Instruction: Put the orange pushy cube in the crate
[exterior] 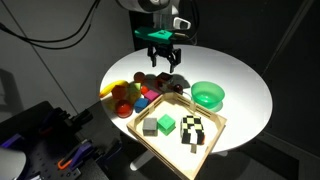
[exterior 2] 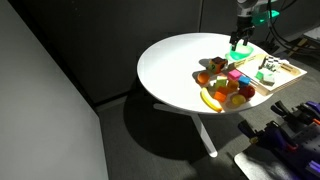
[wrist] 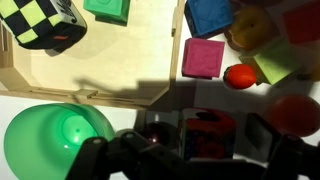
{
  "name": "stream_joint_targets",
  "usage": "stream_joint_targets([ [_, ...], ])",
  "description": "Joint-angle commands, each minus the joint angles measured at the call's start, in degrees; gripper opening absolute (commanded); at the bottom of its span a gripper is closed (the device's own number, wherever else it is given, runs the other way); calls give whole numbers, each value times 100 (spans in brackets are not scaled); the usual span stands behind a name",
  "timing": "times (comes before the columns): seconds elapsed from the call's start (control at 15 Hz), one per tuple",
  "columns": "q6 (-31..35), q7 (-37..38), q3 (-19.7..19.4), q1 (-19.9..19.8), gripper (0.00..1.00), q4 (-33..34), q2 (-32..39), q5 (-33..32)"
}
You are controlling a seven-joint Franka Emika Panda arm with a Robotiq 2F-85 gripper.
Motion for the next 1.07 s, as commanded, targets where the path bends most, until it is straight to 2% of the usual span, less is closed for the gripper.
stream_joint_targets([
  [0.0,-111,305,29,21,100,512,438,-243],
  [0.4,-813,468,88,79,100,1411,1133,-268],
  [1.0,-1397,876,82,194,100,2641,1879,-273],
])
